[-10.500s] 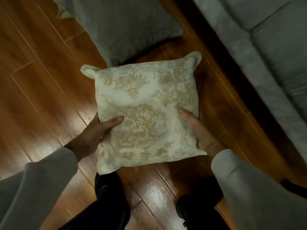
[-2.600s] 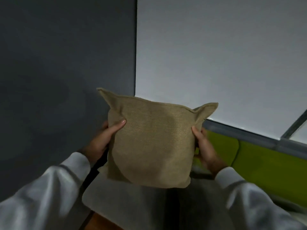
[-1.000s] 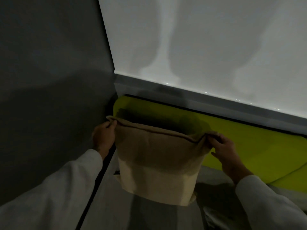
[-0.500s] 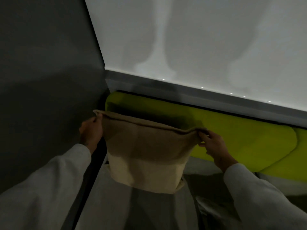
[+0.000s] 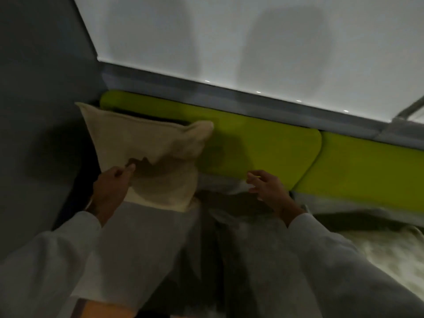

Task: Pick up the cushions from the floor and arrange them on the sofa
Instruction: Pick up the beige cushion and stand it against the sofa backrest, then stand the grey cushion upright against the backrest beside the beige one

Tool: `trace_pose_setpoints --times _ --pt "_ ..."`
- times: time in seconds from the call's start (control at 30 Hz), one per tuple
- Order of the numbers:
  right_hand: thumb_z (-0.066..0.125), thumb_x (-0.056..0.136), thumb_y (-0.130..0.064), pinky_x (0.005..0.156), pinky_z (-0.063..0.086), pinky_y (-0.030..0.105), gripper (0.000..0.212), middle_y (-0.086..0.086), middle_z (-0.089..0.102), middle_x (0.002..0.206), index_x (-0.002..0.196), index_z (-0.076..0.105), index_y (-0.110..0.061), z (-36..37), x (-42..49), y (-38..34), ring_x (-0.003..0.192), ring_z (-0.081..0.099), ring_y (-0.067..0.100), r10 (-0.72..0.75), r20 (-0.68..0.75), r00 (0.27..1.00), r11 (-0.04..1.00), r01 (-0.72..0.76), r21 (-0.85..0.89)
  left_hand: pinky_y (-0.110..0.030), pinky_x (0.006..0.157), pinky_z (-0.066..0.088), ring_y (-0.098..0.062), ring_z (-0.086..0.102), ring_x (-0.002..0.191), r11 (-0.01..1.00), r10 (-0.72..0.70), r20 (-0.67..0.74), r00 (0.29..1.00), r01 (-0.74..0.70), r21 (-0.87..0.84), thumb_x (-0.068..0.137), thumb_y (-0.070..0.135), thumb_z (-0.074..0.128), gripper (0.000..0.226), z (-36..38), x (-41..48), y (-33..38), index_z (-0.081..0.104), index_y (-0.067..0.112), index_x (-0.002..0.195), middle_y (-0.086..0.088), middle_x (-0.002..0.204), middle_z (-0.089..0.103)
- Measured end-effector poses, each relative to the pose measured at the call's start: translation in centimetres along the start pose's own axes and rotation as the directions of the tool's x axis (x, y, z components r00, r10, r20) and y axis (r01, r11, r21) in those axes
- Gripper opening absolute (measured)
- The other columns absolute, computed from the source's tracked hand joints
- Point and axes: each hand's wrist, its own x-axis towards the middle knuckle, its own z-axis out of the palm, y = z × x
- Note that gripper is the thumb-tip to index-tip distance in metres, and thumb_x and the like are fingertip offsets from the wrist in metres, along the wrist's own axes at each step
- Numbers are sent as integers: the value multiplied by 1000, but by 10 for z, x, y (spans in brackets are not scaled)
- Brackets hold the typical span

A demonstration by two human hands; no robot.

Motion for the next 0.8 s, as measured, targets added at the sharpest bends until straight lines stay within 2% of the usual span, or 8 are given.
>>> trace_pose_setpoints --times 0.1,0.17,0.3,0.4,0.53,0.67,0.73,0.8 --pt "61 105 -22 60 49 19 8 1 65 88 104 68 -18 -48 -50 54 73 57 14 28 -31 999 1000 -28 -13 -39 77 53 -25 70 84 998 -36 101 994 40 -41 93 45 64 25 54 -75 -16 67 22 82 -12 98 75" --pt "62 104 -27 75 50 31 10 0 69 90 107 70 -22 -79 -78 90 84 62 18 42 -62 997 996 -47 -77 -38 74 51 -27 69 80 998 -60 185 981 63 -9 94 42 65 28 89 -117 -27 69 18 79 -17 95 76" --pt "63 102 -34 87 54 39 28 14 74 111 119 71 -13 -128 -113 146 99 67 24 173 -88 981 975 -183 -128 -49 88 56 -37 71 94 986 -145 330 933 110 122 90 43 60 33 142 -176 -47 72 12 88 -18 96 75" --pt "60 102 -44 97 57 45 39 10 69 121 126 67 -14 -147 -126 177 111 68 28 300 -56 952 942 -305 -136 -51 95 53 -36 71 99 971 -235 428 873 189 147 91 46 61 33 171 -205 -59 68 15 93 -18 103 74" --pt "64 100 -45 95 58 47 19 8 71 113 106 63 -27 -153 -125 208 97 68 20 355 -11 935 932 -355 -67 -37 80 52 -31 68 92 939 -339 513 788 250 237 94 51 59 38 206 -219 -73 67 16 83 -17 103 74" --pt "70 94 -51 98 58 47 64 10 67 134 145 52 -16 -153 -119 236 116 68 29 431 32 902 900 -432 60 -27 64 48 -12 64 81 920 -392 590 706 312 237 84 64 62 32 226 -228 -84 66 32 85 11 87 71" --pt "71 89 -60 85 61 38 64 1 70 125 139 56 -24 -154 -118 244 109 70 23 452 74 889 884 -457 94 -29 65 49 -9 62 87 902 -423 616 664 375 215 79 70 64 35 231 -226 -91 63 38 92 20 92 68" --pt "74 80 -67 63 59 26 49 -11 75 103 116 60 -37 -153 -116 244 90 73 14 481 107 870 857 -492 153 -37 75 50 -12 60 99 876 -446 657 608 447 182 74 74 67 45 236 -223 -94 59 43 106 20 108 64"
